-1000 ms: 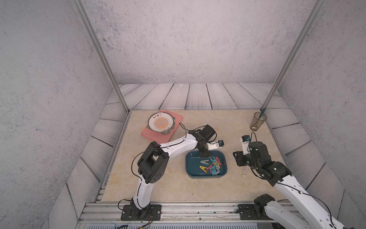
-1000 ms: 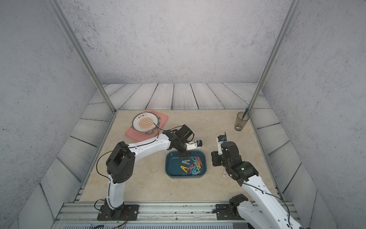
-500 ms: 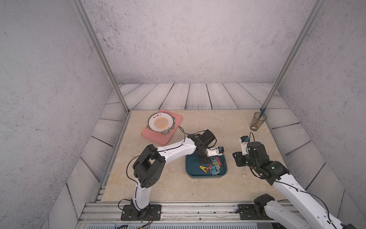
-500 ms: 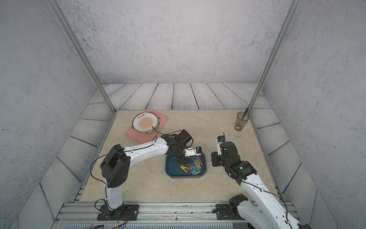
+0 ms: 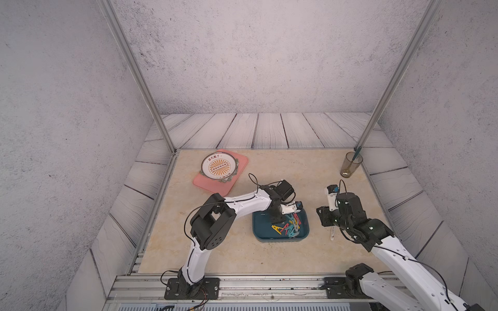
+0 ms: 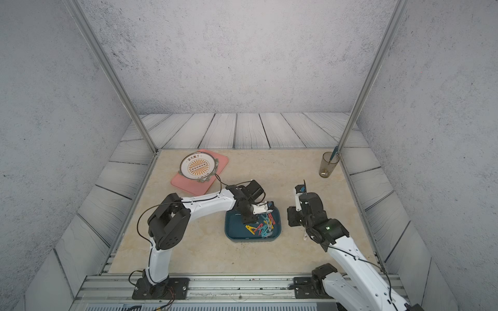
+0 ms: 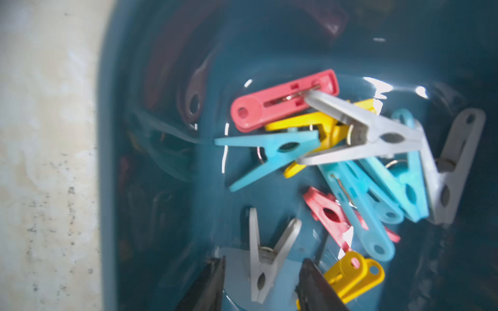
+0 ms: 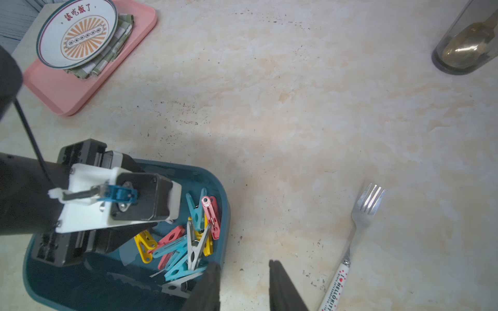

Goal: Take the clothespins out of the storage box
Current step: Pick up the clothespin from the storage box.

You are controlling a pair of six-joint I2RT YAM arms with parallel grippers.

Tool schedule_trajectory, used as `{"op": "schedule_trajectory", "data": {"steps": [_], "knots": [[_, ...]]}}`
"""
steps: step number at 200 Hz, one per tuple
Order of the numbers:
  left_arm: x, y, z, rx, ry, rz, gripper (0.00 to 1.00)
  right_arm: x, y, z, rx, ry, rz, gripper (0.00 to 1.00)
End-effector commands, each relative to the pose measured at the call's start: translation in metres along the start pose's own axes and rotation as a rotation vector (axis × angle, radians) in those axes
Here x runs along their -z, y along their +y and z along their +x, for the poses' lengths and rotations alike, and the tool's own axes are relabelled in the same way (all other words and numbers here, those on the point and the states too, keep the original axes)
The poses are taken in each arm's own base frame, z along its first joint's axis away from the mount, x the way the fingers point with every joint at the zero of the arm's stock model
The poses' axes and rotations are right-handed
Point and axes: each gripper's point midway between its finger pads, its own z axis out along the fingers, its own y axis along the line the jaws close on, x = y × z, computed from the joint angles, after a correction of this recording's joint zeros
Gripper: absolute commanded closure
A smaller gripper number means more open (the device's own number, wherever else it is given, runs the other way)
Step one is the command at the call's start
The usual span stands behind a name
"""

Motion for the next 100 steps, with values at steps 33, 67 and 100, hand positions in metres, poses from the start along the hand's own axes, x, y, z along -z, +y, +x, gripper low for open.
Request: {"op": "schedule_trajectory", "data": {"steps": [33, 67, 100], "knots": [[-0.005, 0.010, -0.007, 0.039, -0.012, -0.041, 0.55, -0.006, 0.001, 0.006, 0.009, 0.025, -0.011, 0.66], [-0.012, 0.009, -0.007, 0.050, -0.005, -0.030, 0.58, -0.006, 0.003, 0.005, 0.015, 0.031, -0.019, 0.67], [-0.017, 0.007, -0.006, 0.056, 0.004, -0.014, 0.63, -0.005, 0.003, 0.004, 0.017, 0.030, -0.022, 0.67]]}}
